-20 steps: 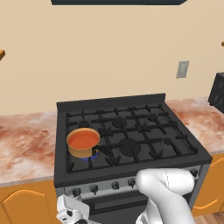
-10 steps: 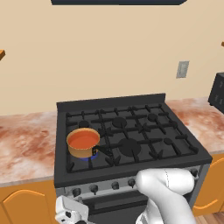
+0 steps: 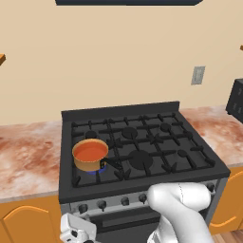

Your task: Wait until the marinara sauce is simmered to a deep red color and then turn off the stove.

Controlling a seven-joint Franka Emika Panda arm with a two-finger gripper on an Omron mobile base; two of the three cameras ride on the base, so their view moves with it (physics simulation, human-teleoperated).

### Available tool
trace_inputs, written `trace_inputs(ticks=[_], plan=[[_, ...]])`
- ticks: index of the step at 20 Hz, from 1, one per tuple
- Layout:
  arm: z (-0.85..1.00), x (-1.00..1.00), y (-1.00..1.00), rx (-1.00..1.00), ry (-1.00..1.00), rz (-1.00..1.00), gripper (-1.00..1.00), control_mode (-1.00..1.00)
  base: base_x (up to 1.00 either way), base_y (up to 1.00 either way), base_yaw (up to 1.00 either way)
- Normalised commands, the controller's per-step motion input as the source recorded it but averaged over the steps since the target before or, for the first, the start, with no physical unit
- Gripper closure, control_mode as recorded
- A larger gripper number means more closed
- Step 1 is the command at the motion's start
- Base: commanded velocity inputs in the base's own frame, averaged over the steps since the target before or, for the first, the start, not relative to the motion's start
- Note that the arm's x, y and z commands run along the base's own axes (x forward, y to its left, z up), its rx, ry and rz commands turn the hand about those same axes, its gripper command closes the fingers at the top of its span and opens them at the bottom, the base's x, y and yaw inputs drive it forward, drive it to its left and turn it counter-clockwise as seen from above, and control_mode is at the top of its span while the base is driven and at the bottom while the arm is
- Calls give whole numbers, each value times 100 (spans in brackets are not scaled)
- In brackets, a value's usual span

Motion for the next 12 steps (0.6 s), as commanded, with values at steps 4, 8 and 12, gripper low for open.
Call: trace_inputs(ticks=[4, 8, 12], plan=[[-4, 0, -3, 0, 0, 0, -100, -100, 0, 0, 0], [0, 0, -4, 0, 0, 0, -100, -100, 0, 0, 0], [0, 4, 0, 0, 0, 0, -100, -100, 0, 0, 0]])
